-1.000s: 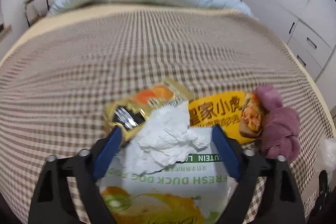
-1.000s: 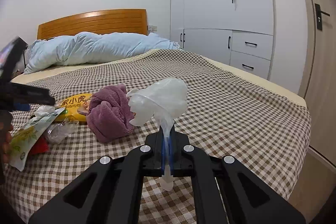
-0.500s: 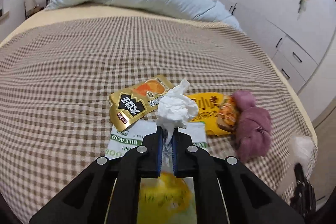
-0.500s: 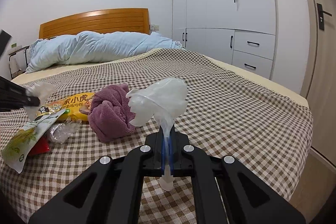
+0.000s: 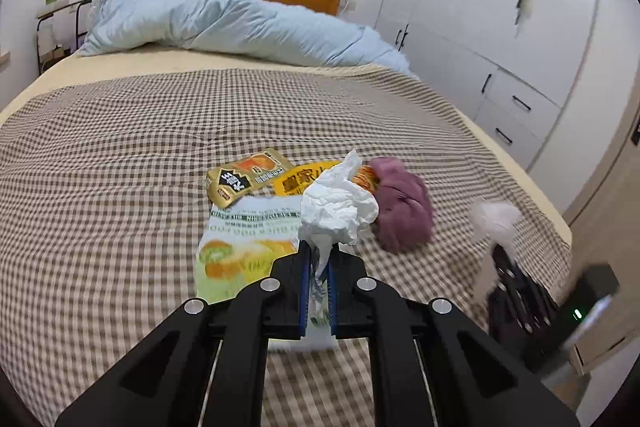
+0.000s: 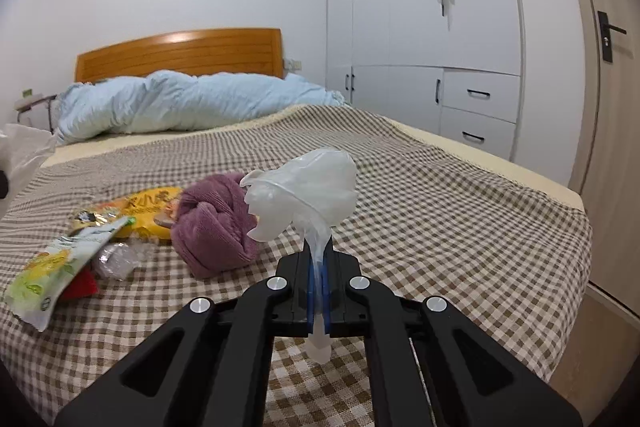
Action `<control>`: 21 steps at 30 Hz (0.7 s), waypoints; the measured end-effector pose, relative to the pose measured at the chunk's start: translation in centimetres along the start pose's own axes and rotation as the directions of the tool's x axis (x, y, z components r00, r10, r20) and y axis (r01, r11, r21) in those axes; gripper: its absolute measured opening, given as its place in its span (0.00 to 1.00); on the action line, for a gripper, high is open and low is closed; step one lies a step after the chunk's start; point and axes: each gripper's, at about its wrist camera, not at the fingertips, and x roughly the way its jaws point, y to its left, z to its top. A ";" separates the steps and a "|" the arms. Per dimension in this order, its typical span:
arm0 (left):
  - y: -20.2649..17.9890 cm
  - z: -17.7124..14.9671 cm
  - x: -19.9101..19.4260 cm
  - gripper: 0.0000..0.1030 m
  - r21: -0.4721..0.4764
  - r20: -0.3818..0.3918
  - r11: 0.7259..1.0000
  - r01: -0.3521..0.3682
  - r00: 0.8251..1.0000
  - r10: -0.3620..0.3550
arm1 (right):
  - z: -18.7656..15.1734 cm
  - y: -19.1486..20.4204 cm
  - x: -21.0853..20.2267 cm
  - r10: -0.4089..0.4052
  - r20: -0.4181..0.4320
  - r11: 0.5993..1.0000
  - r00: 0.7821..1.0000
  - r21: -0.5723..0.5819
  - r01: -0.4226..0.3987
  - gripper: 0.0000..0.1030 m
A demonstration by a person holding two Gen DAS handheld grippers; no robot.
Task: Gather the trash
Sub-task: 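Carry the tissue and plastic bag with both tools over the trash bin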
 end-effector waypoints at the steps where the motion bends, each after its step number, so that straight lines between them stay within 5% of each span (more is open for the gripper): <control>1: -0.2 -0.5 -0.8 0.04 0.002 0.005 1.000 0.011 1.000 -0.011 | 0.0 0.2 -0.2 0.013 0.009 1.000 1.000 -0.010 -0.013 0.03; 9: -0.7 -3.7 -5.7 0.04 0.008 0.023 0.997 0.072 0.997 -0.072 | -0.1 0.2 -2.8 0.119 0.087 0.991 0.989 -0.071 -0.113 0.03; 21: -1.4 -8.9 -10.8 0.04 0.039 0.053 0.990 0.135 0.989 -0.137 | -0.3 -1.4 -12.3 0.241 0.162 0.969 0.957 -0.095 -0.228 0.03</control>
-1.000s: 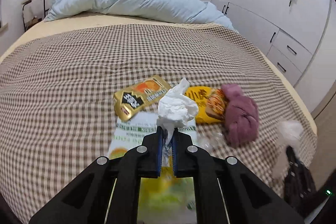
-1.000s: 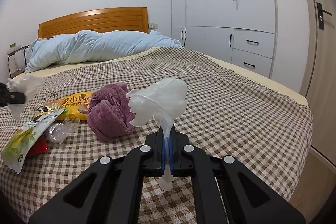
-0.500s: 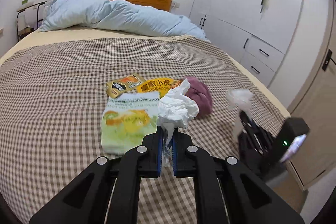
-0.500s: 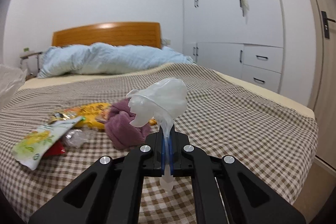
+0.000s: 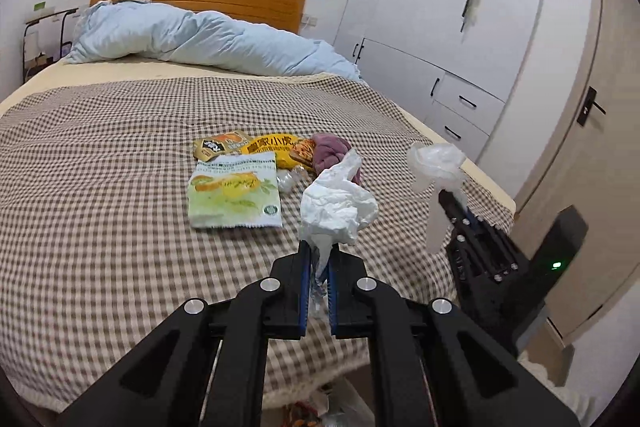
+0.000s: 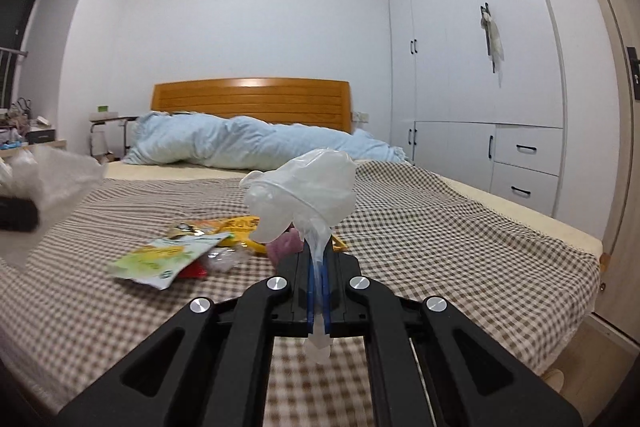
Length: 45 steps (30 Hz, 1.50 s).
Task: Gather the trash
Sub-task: 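Carry the tissue and plastic bag with both tools over the trash bin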
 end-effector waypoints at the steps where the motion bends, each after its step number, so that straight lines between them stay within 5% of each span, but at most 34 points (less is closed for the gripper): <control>1: 0.0 -0.4 -0.3 0.04 -0.001 -0.001 1.000 0.003 1.000 -0.003 | 0.1 0.1 -0.7 0.007 0.003 1.000 1.000 -0.002 -0.007 0.03; 27: -0.3 -11.0 -6.6 0.04 0.023 -0.008 1.000 0.003 1.000 -0.002 | -3.6 2.3 -11.6 0.165 -0.118 0.983 0.979 -0.055 -0.173 0.03; 45: 3.6 -19.5 -8.3 0.04 -0.117 -0.083 0.992 -0.047 0.996 0.037 | -9.8 3.7 -14.3 0.226 -0.339 0.964 0.913 -0.059 -0.260 0.03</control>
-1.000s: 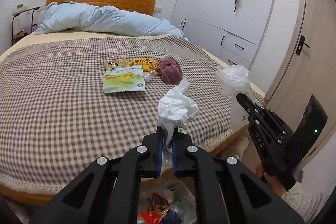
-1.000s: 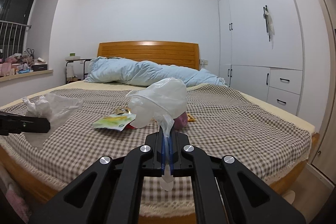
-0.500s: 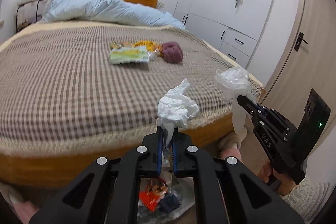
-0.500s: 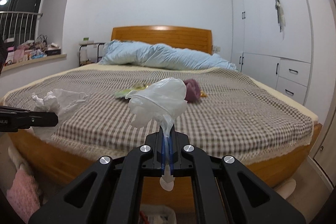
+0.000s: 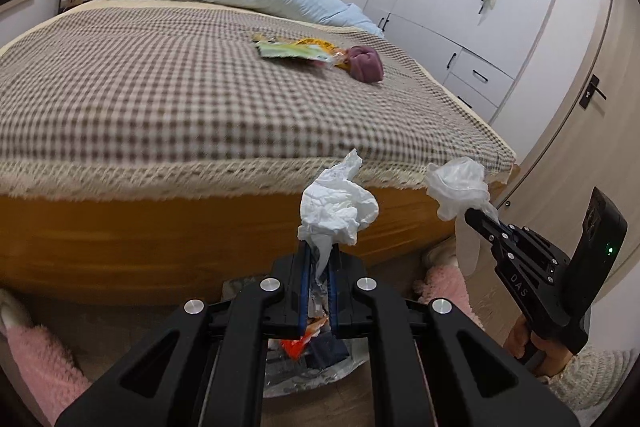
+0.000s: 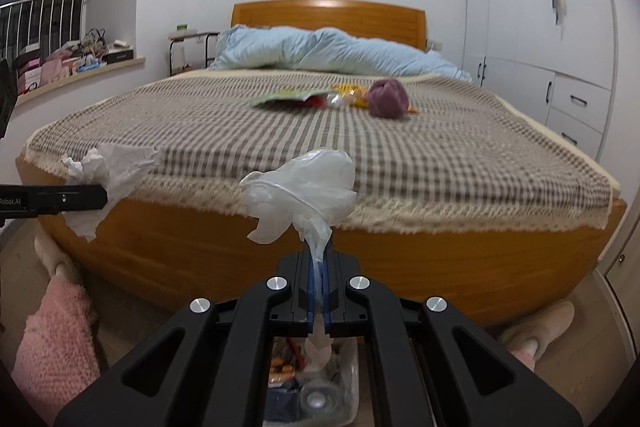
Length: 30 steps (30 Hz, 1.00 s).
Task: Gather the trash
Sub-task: 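Carry the tissue and plastic bag with both tools over the trash bin, then lower the left tool into the bin and open it to drop the tissue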
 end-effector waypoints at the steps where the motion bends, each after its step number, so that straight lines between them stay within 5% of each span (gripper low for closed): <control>1: 0.2 -0.4 -0.1 0.04 -0.005 -0.003 1.000 -0.002 1.000 0.002 | -0.3 0.0 0.0 0.004 -0.009 1.000 1.000 0.002 -0.004 0.03; 17: 1.2 -4.7 1.9 0.04 -0.081 -0.079 0.997 -0.017 0.997 0.011 | -5.3 1.2 2.0 0.038 -0.217 0.999 0.976 -0.001 -0.039 0.03; 30: 1.7 -6.9 4.4 0.04 -0.086 -0.162 0.996 -0.031 0.987 0.017 | -7.8 2.7 4.2 0.059 -0.304 0.997 0.951 -0.037 -0.074 0.03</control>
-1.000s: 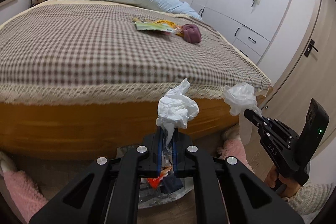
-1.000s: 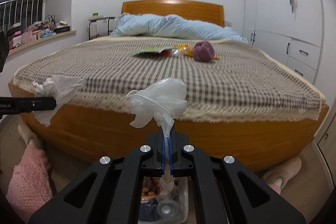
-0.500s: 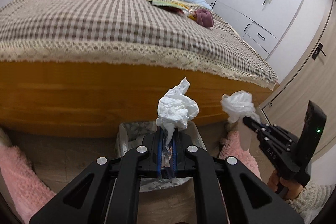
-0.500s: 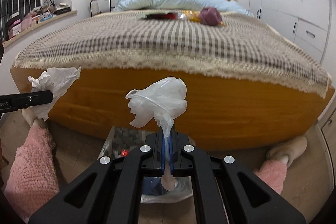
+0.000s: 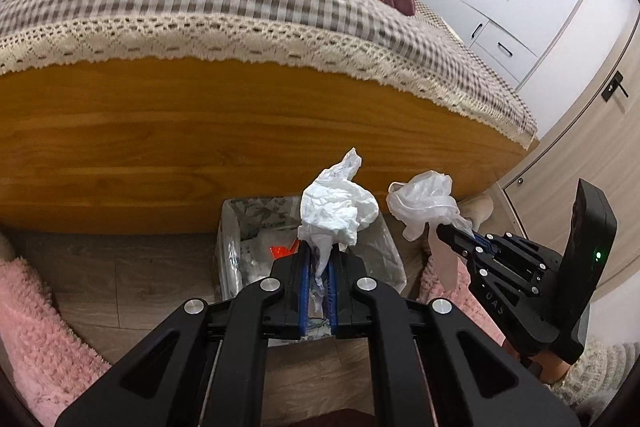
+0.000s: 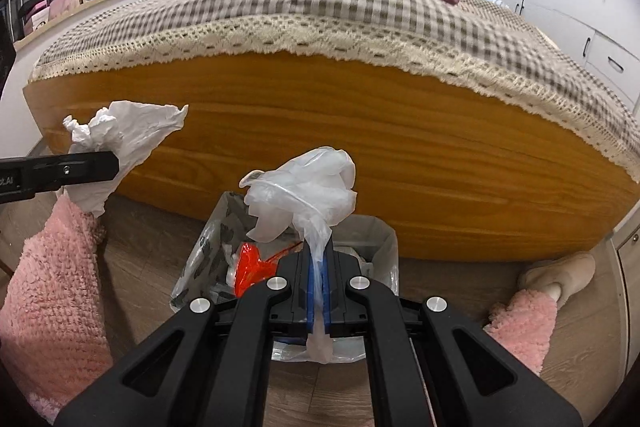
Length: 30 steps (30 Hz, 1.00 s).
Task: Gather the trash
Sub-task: 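Lower the left tool into the bin and open it to drop the tissue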
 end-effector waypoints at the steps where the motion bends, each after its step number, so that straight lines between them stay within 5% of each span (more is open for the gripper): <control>1: -0.1 0.0 0.3 0.04 0.000 -0.007 1.000 -0.002 1.000 0.002 | -0.1 -0.1 0.1 0.001 -0.006 1.000 1.000 0.006 0.000 0.03; 14: 0.9 -0.7 6.3 0.04 -0.028 -0.165 0.999 -0.026 0.986 0.021 | -2.4 -2.6 6.5 0.063 -0.182 0.990 0.981 0.133 -0.039 0.03; 30: 3.2 0.1 15.9 0.05 -0.101 -0.341 0.983 -0.150 0.934 0.108 | -4.8 -5.3 13.0 0.105 -0.237 0.966 0.966 0.257 -0.042 0.03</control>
